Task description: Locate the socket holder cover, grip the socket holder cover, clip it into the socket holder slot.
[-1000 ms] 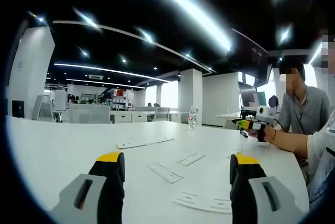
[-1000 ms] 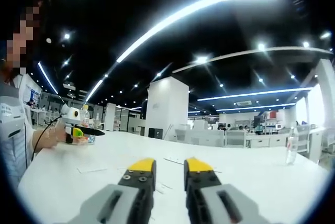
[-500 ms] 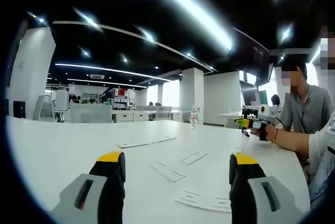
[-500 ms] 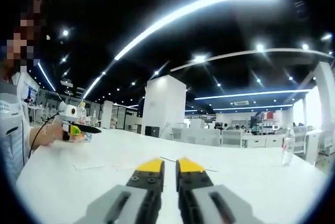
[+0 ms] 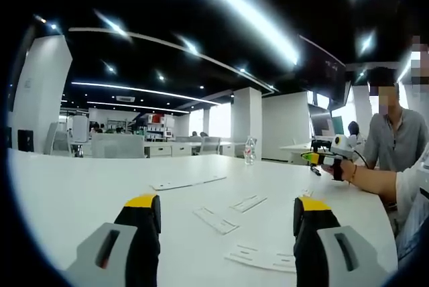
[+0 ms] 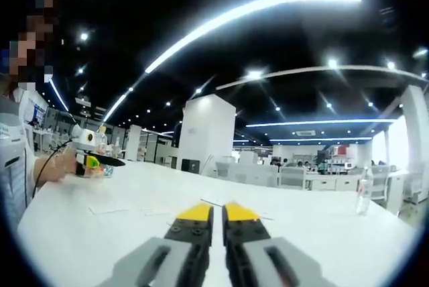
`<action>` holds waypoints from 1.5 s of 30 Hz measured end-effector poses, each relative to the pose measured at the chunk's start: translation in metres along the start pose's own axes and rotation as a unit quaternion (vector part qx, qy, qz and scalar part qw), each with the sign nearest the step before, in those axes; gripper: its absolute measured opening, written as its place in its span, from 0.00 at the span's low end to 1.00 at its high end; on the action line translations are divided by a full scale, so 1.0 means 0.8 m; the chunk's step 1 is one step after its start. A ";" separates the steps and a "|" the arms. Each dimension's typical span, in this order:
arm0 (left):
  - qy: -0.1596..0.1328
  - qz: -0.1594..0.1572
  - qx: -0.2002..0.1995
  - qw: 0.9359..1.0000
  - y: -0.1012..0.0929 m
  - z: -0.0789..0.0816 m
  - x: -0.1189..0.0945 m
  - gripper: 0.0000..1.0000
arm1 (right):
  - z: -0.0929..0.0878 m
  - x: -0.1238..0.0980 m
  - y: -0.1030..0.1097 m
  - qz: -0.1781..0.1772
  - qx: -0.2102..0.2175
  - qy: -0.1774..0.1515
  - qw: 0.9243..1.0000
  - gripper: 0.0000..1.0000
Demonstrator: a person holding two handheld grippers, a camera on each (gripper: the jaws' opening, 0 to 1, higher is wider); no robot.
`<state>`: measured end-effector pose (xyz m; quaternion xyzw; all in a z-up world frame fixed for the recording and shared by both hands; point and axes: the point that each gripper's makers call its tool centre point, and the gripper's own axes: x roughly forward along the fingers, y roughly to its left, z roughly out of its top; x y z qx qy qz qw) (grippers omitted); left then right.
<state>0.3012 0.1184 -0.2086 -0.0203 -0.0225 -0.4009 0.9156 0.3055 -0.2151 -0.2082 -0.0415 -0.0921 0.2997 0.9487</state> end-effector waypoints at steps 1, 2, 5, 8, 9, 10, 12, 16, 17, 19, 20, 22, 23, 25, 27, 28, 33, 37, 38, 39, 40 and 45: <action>-0.001 0.000 0.000 1.000 -0.001 0.001 0.000 0.81 | 0.000 0.000 0.000 0.000 0.001 -0.001 1.000 0.08; -0.002 -0.001 0.000 1.000 -0.001 0.001 0.000 0.81 | 0.001 0.000 0.001 0.002 0.003 -0.002 1.000 0.07; -0.007 -0.004 0.001 1.000 -0.005 0.006 -0.001 0.81 | 0.002 0.000 0.006 0.010 0.005 -0.004 1.000 0.04; -0.017 -0.009 0.004 1.000 -0.009 0.013 -0.004 0.81 | 0.006 0.001 0.017 0.027 0.001 -0.001 1.000 0.03; -0.019 -0.009 0.005 1.000 -0.009 0.015 -0.005 0.81 | 0.008 0.001 0.018 0.029 -0.001 -0.001 1.000 0.03; -0.023 -0.008 0.006 1.000 -0.009 0.018 -0.006 0.81 | 0.010 0.001 0.020 0.033 -0.001 -0.002 0.999 0.03; -0.027 -0.007 0.006 1.000 -0.008 0.021 -0.007 0.81 | 0.014 0.001 0.022 0.038 0.003 -0.005 0.999 0.04; -0.037 -0.006 0.003 0.999 -0.006 0.026 -0.009 0.81 | 0.032 0.003 0.025 0.051 0.001 -0.014 0.999 0.09; -0.038 -0.006 0.002 0.999 -0.005 0.027 -0.010 0.81 | 0.035 0.004 0.025 0.055 -0.001 -0.014 0.998 0.11; -0.038 -0.005 0.000 0.999 -0.004 0.026 -0.009 0.82 | 0.038 0.005 0.026 0.065 -0.006 -0.008 0.998 0.16; -0.037 -0.005 -0.001 0.999 -0.003 0.026 -0.009 0.81 | 0.038 0.006 0.027 0.071 -0.011 -0.002 0.997 0.16; -0.036 -0.005 -0.001 0.999 -0.003 0.025 -0.008 0.82 | 0.032 0.007 0.031 0.092 -0.022 0.021 0.995 0.18; -0.036 -0.005 -0.002 0.999 -0.003 0.024 -0.008 0.82 | 0.026 0.008 0.034 0.107 -0.029 0.038 0.993 0.20; -0.035 -0.005 -0.002 0.999 -0.003 0.024 -0.008 0.82 | 0.017 0.010 0.036 0.130 -0.040 0.067 0.988 0.25; -0.036 -0.005 -0.001 0.999 -0.003 0.025 -0.008 0.82 | 0.008 0.011 0.039 0.153 -0.049 0.089 0.983 0.28; -0.037 -0.005 -0.001 0.999 -0.003 0.025 -0.008 0.82 | 0.004 0.011 0.041 0.166 -0.054 0.103 0.979 0.30; -0.038 -0.005 0.003 0.999 -0.004 0.026 -0.008 0.82 | -0.026 0.007 0.053 0.232 -0.085 0.201 0.948 0.39; -0.040 -0.007 0.007 0.999 -0.005 0.027 -0.008 0.82 | -0.046 0.000 0.061 0.273 -0.113 0.267 0.917 0.44; -0.041 -0.007 0.007 0.999 -0.005 0.028 -0.008 0.82 | -0.052 -0.004 0.066 0.289 -0.111 0.284 0.907 0.44; -0.041 -0.007 0.008 0.999 -0.005 0.028 -0.007 0.82 | -0.057 -0.004 0.065 0.290 -0.117 0.299 0.902 0.45; -0.041 -0.007 0.008 0.999 -0.005 0.028 -0.007 0.82 | -0.063 -0.006 0.065 0.297 -0.121 0.315 0.893 0.45; -0.038 -0.006 0.008 0.999 -0.005 0.026 -0.006 0.83 | -0.091 -0.017 0.065 0.327 -0.145 0.397 0.845 0.45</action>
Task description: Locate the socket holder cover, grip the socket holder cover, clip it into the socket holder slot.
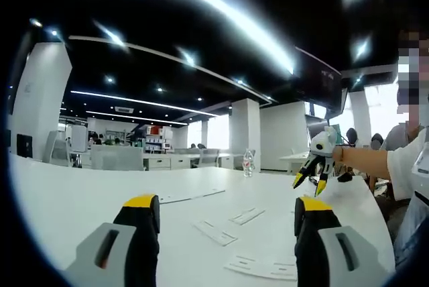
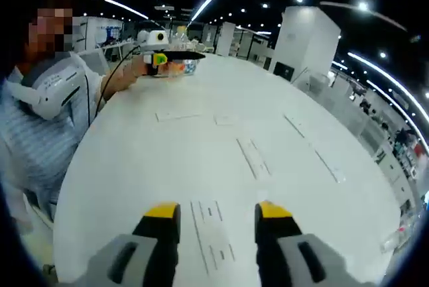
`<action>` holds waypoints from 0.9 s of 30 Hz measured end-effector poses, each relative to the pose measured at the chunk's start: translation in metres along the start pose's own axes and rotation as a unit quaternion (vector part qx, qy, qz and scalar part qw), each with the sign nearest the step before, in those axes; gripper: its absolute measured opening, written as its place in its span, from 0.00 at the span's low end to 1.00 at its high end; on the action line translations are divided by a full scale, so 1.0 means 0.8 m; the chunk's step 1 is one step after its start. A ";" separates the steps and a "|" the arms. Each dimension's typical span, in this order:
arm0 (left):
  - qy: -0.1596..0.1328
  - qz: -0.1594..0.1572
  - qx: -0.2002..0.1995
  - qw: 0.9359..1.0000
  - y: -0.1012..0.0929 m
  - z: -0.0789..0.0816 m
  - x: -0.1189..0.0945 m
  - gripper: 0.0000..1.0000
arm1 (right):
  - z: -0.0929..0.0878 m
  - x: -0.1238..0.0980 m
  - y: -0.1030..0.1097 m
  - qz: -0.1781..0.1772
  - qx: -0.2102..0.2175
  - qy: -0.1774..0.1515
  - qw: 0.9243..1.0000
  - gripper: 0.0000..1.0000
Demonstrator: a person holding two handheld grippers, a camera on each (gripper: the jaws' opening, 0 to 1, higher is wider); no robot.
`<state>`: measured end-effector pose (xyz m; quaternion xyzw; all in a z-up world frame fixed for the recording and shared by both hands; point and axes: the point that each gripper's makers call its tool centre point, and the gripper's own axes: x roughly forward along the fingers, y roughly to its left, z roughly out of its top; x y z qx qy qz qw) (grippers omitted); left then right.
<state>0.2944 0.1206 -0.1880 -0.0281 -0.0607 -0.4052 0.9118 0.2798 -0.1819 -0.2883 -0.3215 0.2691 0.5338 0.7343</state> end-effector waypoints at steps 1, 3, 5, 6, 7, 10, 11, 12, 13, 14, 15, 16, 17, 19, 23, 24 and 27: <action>0.001 0.000 0.000 1.000 0.000 0.000 0.000 0.83 | -0.003 0.003 0.000 0.006 -0.002 0.018 1.000 0.45; 0.002 0.000 0.000 1.000 0.000 -0.001 0.001 0.83 | -0.007 0.006 0.001 0.017 -0.007 0.042 0.999 0.45; 0.003 0.000 0.000 1.000 0.001 -0.002 0.001 0.83 | -0.012 0.010 0.001 0.031 -0.012 0.076 0.997 0.44; 0.003 0.001 0.001 1.000 0.001 -0.002 0.001 0.83 | -0.016 0.012 0.000 0.035 -0.016 0.093 0.995 0.43; 0.002 0.001 0.001 1.000 0.001 -0.001 0.000 0.83 | -0.019 0.014 -0.002 0.039 -0.019 0.111 0.993 0.43; 0.001 0.001 0.002 1.000 0.002 -0.001 0.000 0.83 | -0.024 0.016 -0.005 0.046 -0.024 0.135 0.989 0.42; 0.001 0.001 0.002 1.000 0.002 -0.001 0.000 0.83 | -0.026 0.017 -0.005 0.050 -0.025 0.147 0.987 0.42; 0.001 0.000 0.002 1.000 0.002 -0.001 0.000 0.83 | -0.028 0.018 -0.005 0.054 -0.027 0.160 0.985 0.41; 0.002 0.000 0.002 1.000 0.001 -0.001 0.000 0.83 | -0.030 0.019 -0.005 0.058 -0.028 0.172 0.983 0.41; 0.002 -0.001 0.001 1.000 0.001 -0.001 0.000 0.83 | -0.031 0.019 -0.005 0.062 -0.030 0.180 0.981 0.41; 0.002 -0.002 0.001 1.000 0.001 -0.001 0.000 0.83 | -0.032 0.021 -0.003 0.068 -0.033 0.192 0.978 0.41; 0.002 -0.003 0.001 1.000 0.001 -0.001 0.000 0.83 | -0.033 0.022 -0.001 0.073 -0.034 0.200 0.977 0.41; 0.003 -0.003 0.001 1.000 0.001 -0.002 0.001 0.83 | -0.034 0.023 -0.003 0.073 -0.040 0.208 0.974 0.41; 0.005 -0.003 0.001 1.000 0.001 -0.003 0.001 0.83 | -0.036 0.025 0.000 0.084 -0.041 0.223 0.970 0.40; 0.009 -0.007 0.004 1.000 -0.001 -0.004 0.001 0.83 | -0.038 0.028 0.003 0.096 -0.045 0.242 0.964 0.39; 0.011 -0.008 0.005 1.000 -0.001 -0.005 0.001 0.83 | -0.039 0.029 0.003 0.098 -0.046 0.245 0.963 0.39; 0.018 -0.015 0.005 1.000 -0.005 -0.008 0.001 0.83 | -0.041 0.031 0.005 0.106 -0.050 0.261 0.958 0.38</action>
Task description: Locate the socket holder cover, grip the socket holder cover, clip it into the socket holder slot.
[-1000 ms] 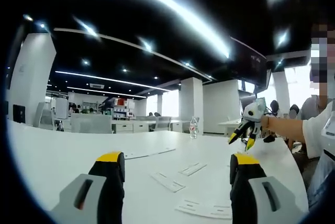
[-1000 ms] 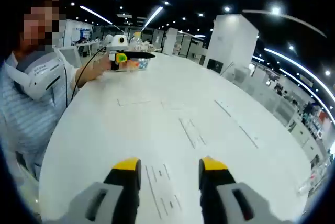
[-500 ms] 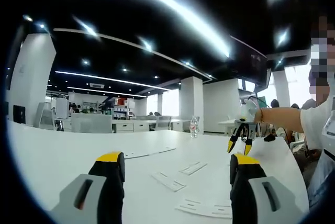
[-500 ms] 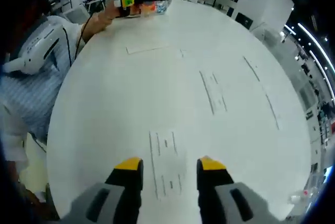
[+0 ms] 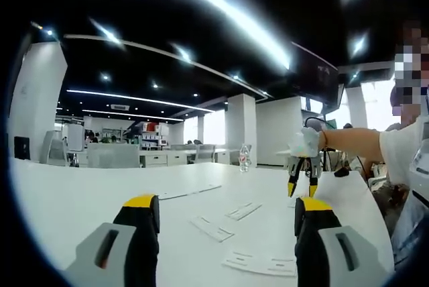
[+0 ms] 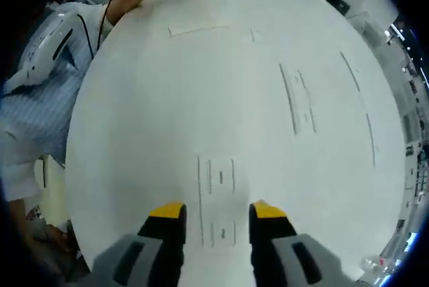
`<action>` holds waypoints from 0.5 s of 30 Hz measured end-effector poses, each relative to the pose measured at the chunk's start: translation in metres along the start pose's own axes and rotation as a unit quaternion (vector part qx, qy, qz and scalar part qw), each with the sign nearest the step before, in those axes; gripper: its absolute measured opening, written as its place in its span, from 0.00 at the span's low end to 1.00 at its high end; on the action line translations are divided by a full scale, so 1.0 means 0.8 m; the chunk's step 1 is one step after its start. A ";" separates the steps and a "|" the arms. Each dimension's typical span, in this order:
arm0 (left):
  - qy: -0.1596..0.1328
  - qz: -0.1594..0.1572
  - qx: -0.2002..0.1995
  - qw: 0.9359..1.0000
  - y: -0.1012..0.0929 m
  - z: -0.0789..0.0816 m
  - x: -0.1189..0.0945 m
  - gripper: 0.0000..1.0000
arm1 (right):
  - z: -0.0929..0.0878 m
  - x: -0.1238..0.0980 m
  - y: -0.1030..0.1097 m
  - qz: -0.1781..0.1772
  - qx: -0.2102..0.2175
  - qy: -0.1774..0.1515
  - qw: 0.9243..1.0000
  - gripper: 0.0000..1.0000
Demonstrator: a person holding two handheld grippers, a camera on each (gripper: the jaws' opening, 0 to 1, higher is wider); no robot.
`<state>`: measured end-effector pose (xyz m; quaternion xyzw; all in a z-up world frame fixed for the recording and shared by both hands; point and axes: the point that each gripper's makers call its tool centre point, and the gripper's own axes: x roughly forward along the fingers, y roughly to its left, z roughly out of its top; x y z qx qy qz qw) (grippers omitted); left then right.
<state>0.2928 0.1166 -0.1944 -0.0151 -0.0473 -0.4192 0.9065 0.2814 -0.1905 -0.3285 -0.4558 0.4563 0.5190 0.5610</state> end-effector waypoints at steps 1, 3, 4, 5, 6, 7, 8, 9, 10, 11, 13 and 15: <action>0.005 -0.003 0.002 1.000 -0.002 -0.002 0.001 0.83 | 0.000 0.000 0.000 0.003 -0.001 0.007 1.000 0.38; 0.012 -0.008 0.003 1.000 -0.004 -0.005 0.001 0.83 | 0.000 0.001 0.000 0.008 -0.004 0.016 1.000 0.36; 0.014 -0.010 0.003 1.000 -0.005 -0.006 0.002 0.83 | 0.000 0.002 0.000 0.009 -0.006 0.020 1.000 0.36; 0.016 -0.011 0.003 1.000 -0.006 -0.007 0.002 0.83 | 0.001 0.002 0.001 0.014 -0.008 0.023 1.000 0.35; 0.018 -0.013 0.003 1.000 -0.006 -0.008 0.002 0.83 | 0.001 0.003 0.001 0.015 -0.009 0.027 0.999 0.35; 0.020 -0.013 0.003 1.000 -0.007 -0.009 0.002 0.83 | 0.000 0.004 0.001 0.018 -0.009 0.030 0.999 0.35; 0.021 -0.014 0.003 1.000 -0.007 -0.009 0.002 0.83 | -0.001 0.005 0.001 0.017 -0.011 0.036 0.999 0.35; 0.021 -0.014 0.004 1.000 -0.007 -0.010 0.002 0.83 | -0.002 0.006 0.001 0.020 -0.010 0.040 0.999 0.35; 0.022 -0.015 0.004 1.000 -0.008 -0.010 0.002 0.82 | -0.004 0.007 0.001 0.022 -0.010 0.044 0.999 0.34; 0.023 -0.016 0.003 1.000 -0.008 -0.010 0.002 0.82 | -0.004 0.007 0.000 0.021 -0.011 0.046 0.999 0.34; 0.027 -0.018 0.004 0.999 -0.009 -0.012 0.002 0.82 | -0.005 0.008 0.001 0.025 -0.012 0.050 0.998 0.32; 0.029 -0.019 0.004 0.999 -0.010 -0.014 0.003 0.82 | -0.006 0.008 0.001 0.024 -0.014 0.052 0.998 0.30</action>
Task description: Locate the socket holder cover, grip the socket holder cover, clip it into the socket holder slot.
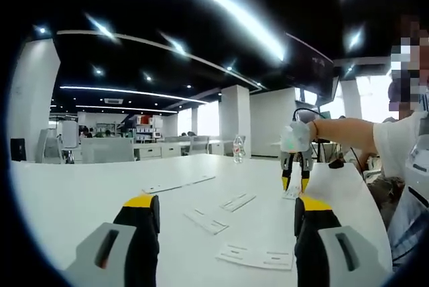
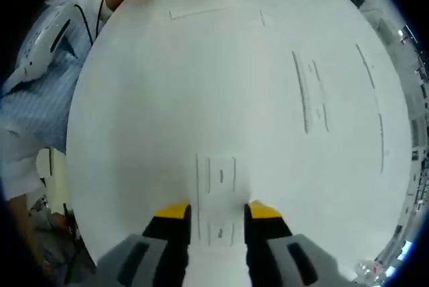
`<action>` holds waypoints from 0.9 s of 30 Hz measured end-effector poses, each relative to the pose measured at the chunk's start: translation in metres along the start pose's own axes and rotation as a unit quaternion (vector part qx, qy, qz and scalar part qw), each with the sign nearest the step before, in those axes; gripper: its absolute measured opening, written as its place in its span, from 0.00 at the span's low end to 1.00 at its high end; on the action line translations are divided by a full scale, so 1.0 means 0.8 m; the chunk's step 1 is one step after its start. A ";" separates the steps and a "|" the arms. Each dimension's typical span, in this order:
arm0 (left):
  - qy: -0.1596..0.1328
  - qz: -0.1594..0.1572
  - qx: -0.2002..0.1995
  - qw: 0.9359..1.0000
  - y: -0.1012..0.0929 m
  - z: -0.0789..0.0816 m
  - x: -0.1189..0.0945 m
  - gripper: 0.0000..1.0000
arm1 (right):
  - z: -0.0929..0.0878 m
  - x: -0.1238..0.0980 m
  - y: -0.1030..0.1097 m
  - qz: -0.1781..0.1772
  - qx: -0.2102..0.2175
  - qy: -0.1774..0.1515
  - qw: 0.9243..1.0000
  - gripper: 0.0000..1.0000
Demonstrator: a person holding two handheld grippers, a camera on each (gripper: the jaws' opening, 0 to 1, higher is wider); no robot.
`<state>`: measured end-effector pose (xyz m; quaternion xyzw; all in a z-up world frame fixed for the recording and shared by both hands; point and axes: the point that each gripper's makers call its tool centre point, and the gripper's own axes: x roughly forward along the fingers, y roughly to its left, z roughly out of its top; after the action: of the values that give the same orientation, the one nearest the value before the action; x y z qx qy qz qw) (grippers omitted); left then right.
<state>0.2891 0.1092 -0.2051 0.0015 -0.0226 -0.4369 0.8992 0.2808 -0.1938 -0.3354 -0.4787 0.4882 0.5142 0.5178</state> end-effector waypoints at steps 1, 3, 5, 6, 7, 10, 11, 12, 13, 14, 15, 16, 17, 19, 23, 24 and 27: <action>0.003 -0.001 0.000 1.000 -0.001 -0.001 0.001 0.82 | 0.000 0.000 0.000 0.000 0.001 0.000 1.000 0.30; 0.007 -0.003 0.000 1.000 -0.001 -0.003 0.001 0.82 | 0.000 0.000 -0.001 -0.002 0.000 0.000 1.000 0.27; 0.008 -0.002 0.000 1.000 -0.002 -0.004 0.001 0.82 | -0.001 -0.001 -0.002 -0.004 0.004 0.003 1.000 0.27; 0.008 -0.002 -0.001 1.000 -0.002 -0.003 0.001 0.82 | -0.001 -0.001 -0.002 -0.004 0.002 0.004 1.000 0.27; 0.008 -0.002 -0.001 1.000 -0.002 -0.003 0.001 0.82 | -0.001 -0.001 -0.003 -0.004 0.000 0.005 1.000 0.27; 0.009 -0.001 -0.002 1.000 -0.002 -0.004 0.001 0.82 | -0.001 -0.002 -0.003 -0.004 -0.004 0.008 1.000 0.27; 0.009 -0.001 -0.002 1.000 -0.002 -0.004 0.001 0.82 | -0.001 -0.002 -0.003 -0.004 -0.005 0.008 1.000 0.27; 0.009 -0.001 -0.002 1.000 -0.002 -0.004 0.001 0.82 | -0.001 -0.002 -0.003 -0.004 -0.006 0.009 1.000 0.27; 0.009 -0.001 -0.002 1.000 -0.002 -0.003 0.001 0.82 | 0.000 -0.002 -0.002 -0.005 -0.006 0.010 1.000 0.27; 0.009 -0.001 -0.001 1.000 -0.002 -0.003 0.001 0.82 | 0.000 -0.002 -0.002 -0.005 -0.007 0.010 1.000 0.27; 0.009 -0.001 -0.002 1.000 -0.002 -0.003 0.000 0.82 | 0.000 -0.002 -0.002 -0.005 -0.007 0.011 1.000 0.27; 0.009 0.000 -0.002 1.000 -0.002 -0.003 0.000 0.82 | 0.000 -0.002 -0.002 -0.006 -0.008 0.011 1.000 0.26; 0.008 0.000 -0.002 1.000 -0.002 -0.002 0.000 0.82 | 0.000 -0.003 -0.002 -0.007 -0.007 0.011 1.000 0.26; 0.009 0.001 -0.001 1.000 -0.001 -0.003 0.000 0.82 | 0.001 -0.007 -0.003 -0.011 -0.005 0.008 1.000 0.26; 0.009 0.002 -0.002 1.000 -0.001 -0.002 -0.001 0.82 | -0.001 -0.006 -0.001 -0.012 -0.006 0.013 1.000 0.26; 0.008 0.002 -0.002 1.000 -0.001 -0.002 -0.001 0.82 | -0.001 -0.007 -0.001 -0.012 -0.005 0.013 1.000 0.25; 0.006 0.003 -0.002 1.000 0.000 -0.001 -0.001 0.82 | 0.002 -0.011 0.000 -0.015 -0.007 0.010 1.000 0.25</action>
<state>0.2882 0.1099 -0.2056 0.0026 -0.0160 -0.4338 0.9008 0.2808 -0.1925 -0.3262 -0.4948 0.4825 0.5047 0.5174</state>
